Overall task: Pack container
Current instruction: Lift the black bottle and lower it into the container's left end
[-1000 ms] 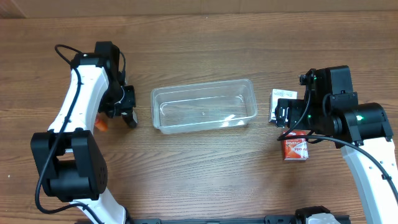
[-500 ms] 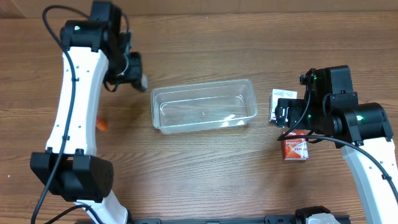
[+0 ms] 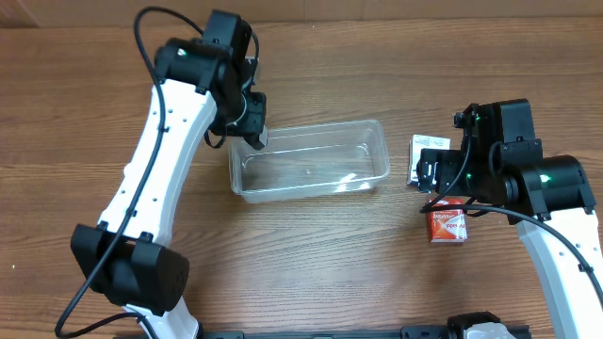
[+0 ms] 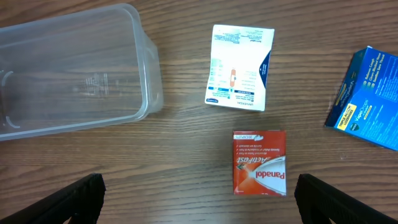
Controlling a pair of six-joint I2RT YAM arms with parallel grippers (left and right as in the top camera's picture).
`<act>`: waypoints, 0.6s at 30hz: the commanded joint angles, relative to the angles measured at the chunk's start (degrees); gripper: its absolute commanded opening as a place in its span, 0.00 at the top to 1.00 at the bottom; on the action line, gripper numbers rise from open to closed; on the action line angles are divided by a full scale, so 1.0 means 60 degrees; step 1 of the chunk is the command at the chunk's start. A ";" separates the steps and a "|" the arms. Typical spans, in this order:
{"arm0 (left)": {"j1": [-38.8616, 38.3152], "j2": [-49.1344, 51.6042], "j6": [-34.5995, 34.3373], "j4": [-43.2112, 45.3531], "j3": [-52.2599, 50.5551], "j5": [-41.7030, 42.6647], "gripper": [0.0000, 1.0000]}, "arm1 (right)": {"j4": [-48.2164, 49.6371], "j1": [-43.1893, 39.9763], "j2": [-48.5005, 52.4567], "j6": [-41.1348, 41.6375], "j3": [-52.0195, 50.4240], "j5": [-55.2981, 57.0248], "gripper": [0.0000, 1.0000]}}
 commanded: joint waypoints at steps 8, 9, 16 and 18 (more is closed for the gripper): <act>0.0029 0.0142 -0.0532 0.1668 -0.2455 -0.0280 0.90 | 0.0062 0.0007 -0.0084 0.0033 0.0324 0.0091 0.00; 0.0029 0.0171 -0.0637 0.1818 -0.2572 -0.0474 0.89 | 0.0062 0.0007 -0.0084 0.0033 0.0324 0.0091 0.00; 0.0036 0.0401 -0.0951 0.2452 -0.2747 -0.1519 0.88 | 0.0062 0.0007 -0.0084 0.0033 0.0324 0.0091 0.00; 0.0033 0.0463 -0.1137 0.2499 -0.2747 -0.1818 0.88 | 0.0062 0.0007 -0.0084 0.0033 0.0324 0.0091 0.00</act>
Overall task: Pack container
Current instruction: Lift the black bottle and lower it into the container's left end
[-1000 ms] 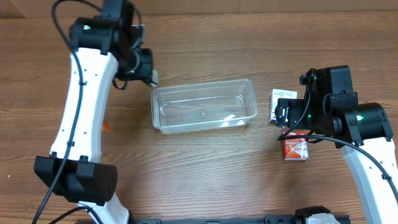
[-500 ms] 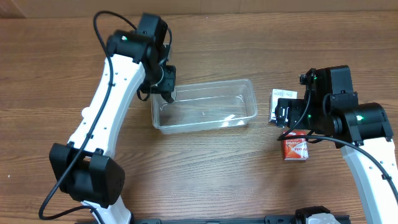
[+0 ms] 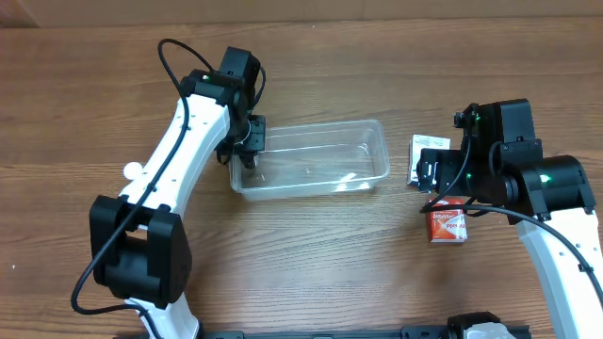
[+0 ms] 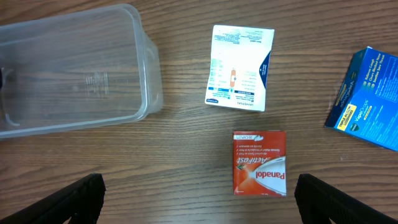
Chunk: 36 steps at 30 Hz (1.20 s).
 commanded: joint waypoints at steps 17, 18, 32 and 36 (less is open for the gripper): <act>0.0007 0.0579 -0.0517 0.0761 -0.0040 -0.0488 0.82 | 0.0055 0.0007 -0.0084 0.0036 0.0321 0.0095 0.00; 0.0007 0.0579 -0.0517 0.0761 -0.0040 -0.0488 0.80 | 0.0055 0.0007 -0.0084 0.0036 0.0321 0.0095 0.00; 0.0007 0.0576 -0.0510 0.0714 -0.0040 -0.0452 0.47 | 0.0051 0.0007 -0.0084 0.0036 0.0321 0.0095 0.00; 0.0007 0.0568 -0.0474 0.0714 0.0007 -0.0342 0.43 | 0.0051 0.0007 -0.0084 0.0036 0.0321 0.0095 0.00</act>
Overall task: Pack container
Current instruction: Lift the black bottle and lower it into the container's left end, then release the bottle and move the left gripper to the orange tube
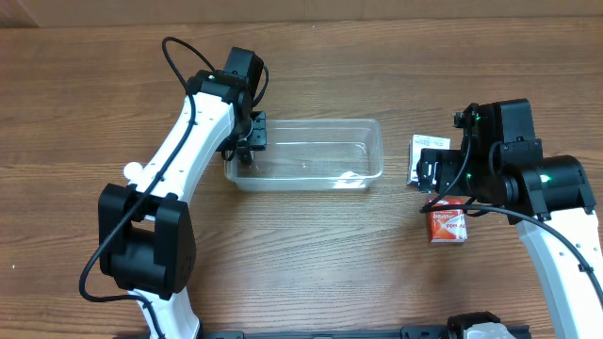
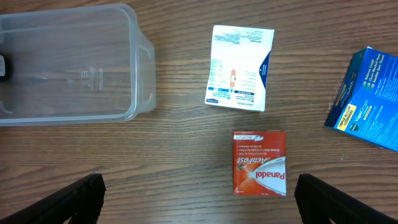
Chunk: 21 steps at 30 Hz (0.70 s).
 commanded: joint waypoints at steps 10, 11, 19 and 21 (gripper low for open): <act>0.0033 -0.0160 -0.0033 -0.1672 0.2193 -0.0670 0.33 | 0.0051 0.0007 -0.0084 0.0036 0.0317 0.0095 0.00; 0.0036 -0.0222 -0.0040 -0.1942 0.2532 -0.0867 0.30 | 0.0051 0.0007 -0.0084 0.0036 0.0317 0.0098 0.00; 0.0805 -0.1311 -0.1122 -0.4029 0.3993 -0.1290 0.00 | 0.0055 0.0007 -0.0084 0.0036 0.0317 0.0197 0.00; 0.1096 -0.1763 -0.1297 -0.4379 0.3989 -0.1290 0.00 | 0.0055 0.0007 -0.0084 0.0036 0.0317 0.0197 0.00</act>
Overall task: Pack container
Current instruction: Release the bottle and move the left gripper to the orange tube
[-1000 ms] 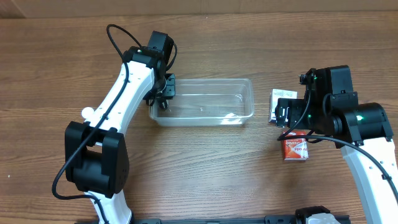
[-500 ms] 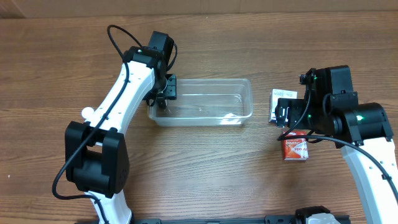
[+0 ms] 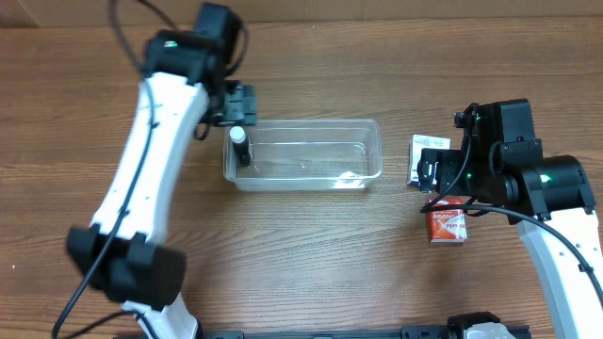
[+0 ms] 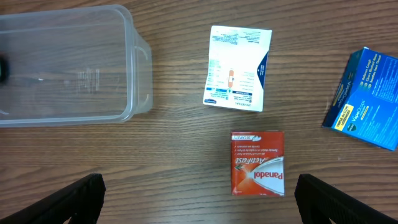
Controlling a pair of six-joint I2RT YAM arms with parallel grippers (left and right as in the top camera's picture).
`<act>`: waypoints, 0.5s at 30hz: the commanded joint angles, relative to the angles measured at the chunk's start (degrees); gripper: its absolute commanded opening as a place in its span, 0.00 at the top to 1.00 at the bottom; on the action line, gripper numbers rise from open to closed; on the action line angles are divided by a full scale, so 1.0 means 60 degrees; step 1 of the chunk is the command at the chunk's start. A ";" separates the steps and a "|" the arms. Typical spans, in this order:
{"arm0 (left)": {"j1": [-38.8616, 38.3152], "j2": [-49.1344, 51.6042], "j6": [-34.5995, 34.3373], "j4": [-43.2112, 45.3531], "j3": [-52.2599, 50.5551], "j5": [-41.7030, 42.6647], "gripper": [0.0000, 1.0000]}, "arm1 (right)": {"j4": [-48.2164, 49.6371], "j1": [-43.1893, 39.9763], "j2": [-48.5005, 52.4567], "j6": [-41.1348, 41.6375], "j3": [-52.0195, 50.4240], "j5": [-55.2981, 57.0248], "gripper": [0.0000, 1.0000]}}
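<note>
A clear plastic container lies mid-table, and its right end shows in the right wrist view as the container. A small white bottle with a black cap stands in its left end. My left gripper hangs above the container's back-left corner, open, apart from the bottle. My right gripper hovers wide open over bare wood. A red Panadol box lies just ahead of it, toward its right finger. Beyond that are a white box and a blue box.
In the overhead view my right arm covers most of the white box and the top of the red box. The blue box is hidden there. Bare wooden table lies in front of the container.
My left gripper was low inside the container's left end. Now it is raised above the back-left corner, and a white bottle with a black cap stands where it was. The right arm has not moved.
My left gripper was at the left rim of a skewed container, then lower inside that end. Later the container lay square and slightly further left with the gripper still inside. Now the gripper is out and the bottle stands inside. The right gripper stayed open above the boxes throughout.
</note>
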 commanded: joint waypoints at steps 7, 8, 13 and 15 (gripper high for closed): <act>0.0801 -0.3668 -0.1035 -0.0947 -0.1654 -0.0838 0.00 | 0.0055 0.0007 -0.0084 0.0036 0.0317 0.0117 0.00; 0.0823 -0.4054 -0.1104 -0.0823 -0.2127 -0.0936 0.00 | 0.0055 0.0007 -0.0084 0.0036 0.0317 0.0117 0.00; 0.1934 -0.5533 -0.0725 0.0608 -0.4564 -0.0506 0.00 | 0.0062 0.0007 -0.0084 0.0036 0.0317 0.0113 0.00; 0.2630 -0.5399 0.0018 0.1067 -0.4903 0.0481 0.00 | 0.0087 0.0007 -0.0084 0.0036 0.0317 0.0113 0.00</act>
